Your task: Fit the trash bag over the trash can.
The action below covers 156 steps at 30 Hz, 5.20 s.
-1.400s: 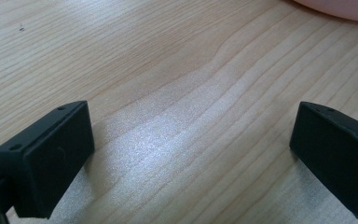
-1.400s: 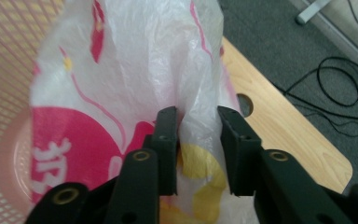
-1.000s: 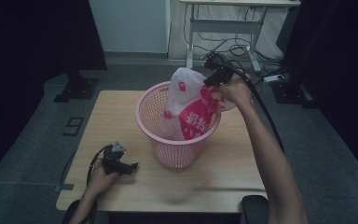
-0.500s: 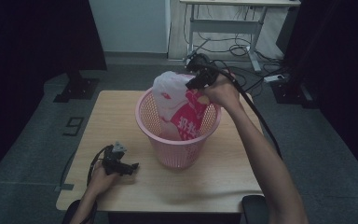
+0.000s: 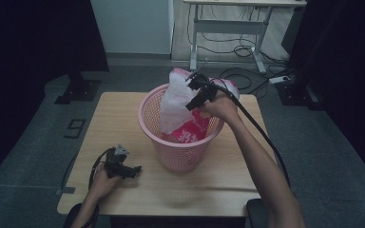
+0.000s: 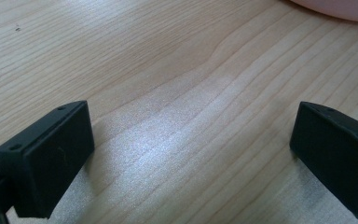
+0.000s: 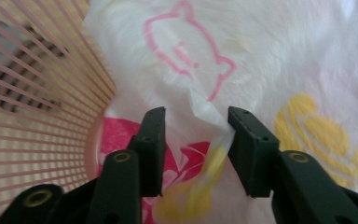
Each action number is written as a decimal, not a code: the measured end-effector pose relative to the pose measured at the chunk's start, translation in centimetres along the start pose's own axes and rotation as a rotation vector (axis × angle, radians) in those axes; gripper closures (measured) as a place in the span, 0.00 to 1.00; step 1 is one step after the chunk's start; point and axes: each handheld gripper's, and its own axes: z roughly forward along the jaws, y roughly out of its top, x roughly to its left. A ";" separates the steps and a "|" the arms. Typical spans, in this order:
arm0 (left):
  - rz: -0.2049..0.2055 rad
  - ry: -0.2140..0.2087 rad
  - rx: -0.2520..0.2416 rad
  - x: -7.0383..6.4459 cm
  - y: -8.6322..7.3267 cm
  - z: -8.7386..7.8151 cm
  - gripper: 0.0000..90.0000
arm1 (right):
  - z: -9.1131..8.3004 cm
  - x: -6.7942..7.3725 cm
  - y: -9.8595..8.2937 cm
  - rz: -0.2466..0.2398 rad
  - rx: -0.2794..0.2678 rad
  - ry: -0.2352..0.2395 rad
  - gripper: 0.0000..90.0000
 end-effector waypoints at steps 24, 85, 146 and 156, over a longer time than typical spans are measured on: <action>0.003 -0.003 0.000 0.0 0.0 0.0 0.00 | 0.9 -4.9 -2.3 0.035 0.043 -0.205 0.42; 0.003 -0.004 0.001 0.0 0.0 0.0 0.00 | -1.8 -1.7 2.2 -0.062 -0.026 -0.166 0.50; 0.010 -0.010 0.001 0.0 0.1 0.1 0.00 | -3.5 -4.8 -4.0 0.080 0.087 -0.170 0.46; 0.009 -0.009 -0.001 0.0 0.1 0.1 0.00 | -3.3 -5.0 2.3 0.019 -0.097 -0.194 0.32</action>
